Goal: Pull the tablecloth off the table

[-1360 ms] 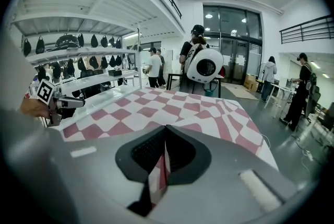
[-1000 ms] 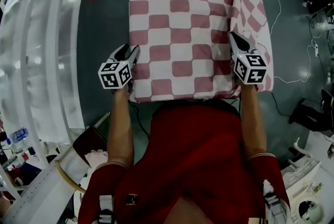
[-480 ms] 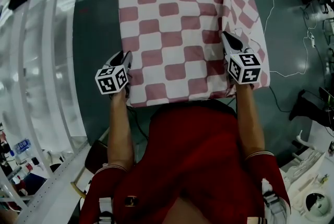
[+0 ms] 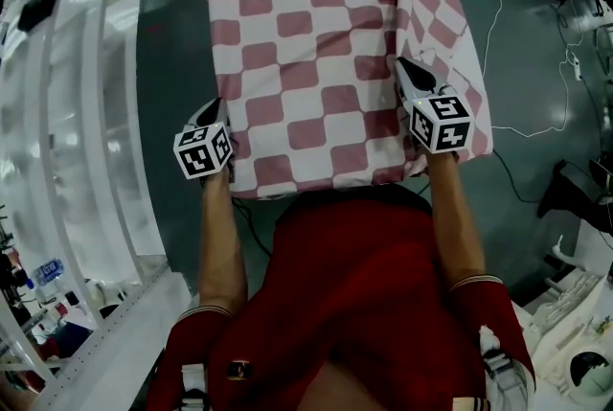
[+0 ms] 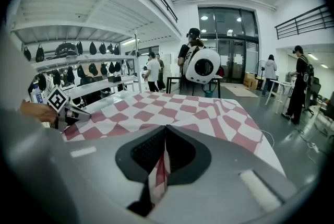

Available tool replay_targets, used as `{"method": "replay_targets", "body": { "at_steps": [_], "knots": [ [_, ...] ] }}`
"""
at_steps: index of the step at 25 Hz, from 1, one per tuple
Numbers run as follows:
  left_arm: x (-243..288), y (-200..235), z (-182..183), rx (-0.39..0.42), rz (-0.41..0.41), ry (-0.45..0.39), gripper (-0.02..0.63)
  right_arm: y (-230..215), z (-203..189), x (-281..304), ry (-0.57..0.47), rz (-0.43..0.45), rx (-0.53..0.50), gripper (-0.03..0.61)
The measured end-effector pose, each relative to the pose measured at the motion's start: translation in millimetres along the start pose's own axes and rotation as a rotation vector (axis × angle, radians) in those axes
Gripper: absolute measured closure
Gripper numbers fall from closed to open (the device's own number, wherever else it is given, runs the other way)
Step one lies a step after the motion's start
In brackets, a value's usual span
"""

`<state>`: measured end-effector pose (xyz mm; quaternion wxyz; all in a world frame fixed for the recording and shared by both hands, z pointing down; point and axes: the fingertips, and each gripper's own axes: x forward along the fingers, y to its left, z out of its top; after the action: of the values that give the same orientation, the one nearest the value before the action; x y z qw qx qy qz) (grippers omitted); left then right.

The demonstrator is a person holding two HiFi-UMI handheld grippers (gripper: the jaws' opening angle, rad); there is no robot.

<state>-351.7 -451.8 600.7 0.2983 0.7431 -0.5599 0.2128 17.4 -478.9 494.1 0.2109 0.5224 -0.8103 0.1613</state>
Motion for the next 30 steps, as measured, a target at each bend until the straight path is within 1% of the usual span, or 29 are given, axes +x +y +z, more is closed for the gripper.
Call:
{"method": "replay_targets", "body": {
  "at_steps": [3,7,12,21,25,30],
  "knots": [
    [-7,-16,10,0.017,-0.033,-0.041,0.604,-1,-2,-4,-0.004,-0.001,0.018,0.563],
    [-17,-45,24,0.050,-0.109,-0.106,0.604,-3,-7,-8,-0.014,-0.009,0.044,0.563],
    [-33,-78,37,0.064,-0.190,-0.179,0.604,0,-11,-13,-0.020,-0.014,0.051,0.563],
    [-63,-141,53,0.099,-0.318,-0.288,0.604,20,-9,-22,-0.077,0.031,0.066,0.563],
    [-81,-168,58,0.123,-0.346,-0.333,0.604,25,-5,-30,-0.114,0.059,0.079,0.563],
    [-112,-196,56,0.123,-0.344,-0.397,0.604,29,0,-58,-0.173,0.124,0.074,0.564]
  ]
}}
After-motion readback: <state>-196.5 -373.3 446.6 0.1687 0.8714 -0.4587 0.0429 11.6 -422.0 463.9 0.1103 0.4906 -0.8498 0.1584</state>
